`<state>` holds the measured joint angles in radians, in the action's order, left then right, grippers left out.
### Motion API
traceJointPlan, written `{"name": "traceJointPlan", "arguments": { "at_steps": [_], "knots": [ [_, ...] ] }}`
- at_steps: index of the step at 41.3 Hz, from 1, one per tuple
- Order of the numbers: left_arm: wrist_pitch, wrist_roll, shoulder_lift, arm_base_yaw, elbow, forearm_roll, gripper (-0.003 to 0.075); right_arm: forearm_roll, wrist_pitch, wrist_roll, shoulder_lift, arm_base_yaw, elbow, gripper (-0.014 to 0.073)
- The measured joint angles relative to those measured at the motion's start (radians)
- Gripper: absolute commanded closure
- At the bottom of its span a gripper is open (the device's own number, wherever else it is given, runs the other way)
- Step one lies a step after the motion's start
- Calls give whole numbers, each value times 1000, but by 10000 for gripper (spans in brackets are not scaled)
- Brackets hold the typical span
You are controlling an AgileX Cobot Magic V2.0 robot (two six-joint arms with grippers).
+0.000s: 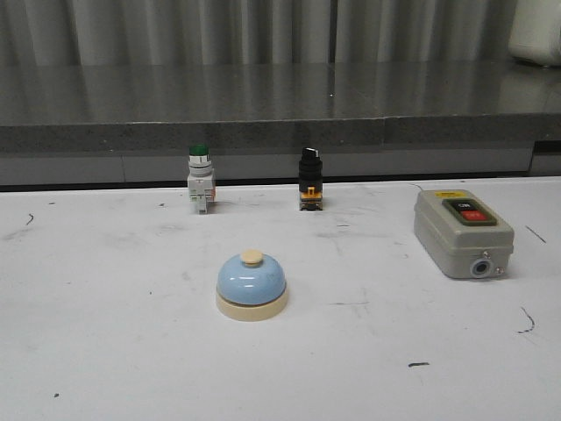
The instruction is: Place and press bell with both arms
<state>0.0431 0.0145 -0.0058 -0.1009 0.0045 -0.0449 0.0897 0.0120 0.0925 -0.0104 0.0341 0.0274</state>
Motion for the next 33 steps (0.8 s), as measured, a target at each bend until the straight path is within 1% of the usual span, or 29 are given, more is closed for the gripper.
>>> {"name": "traceJointPlan", "arguments": {
  "at_steps": [33],
  "knots": [
    [0, 0, 0, 0, 0, 0, 740, 14, 3, -10, 0, 0, 0, 661]
  ]
}}
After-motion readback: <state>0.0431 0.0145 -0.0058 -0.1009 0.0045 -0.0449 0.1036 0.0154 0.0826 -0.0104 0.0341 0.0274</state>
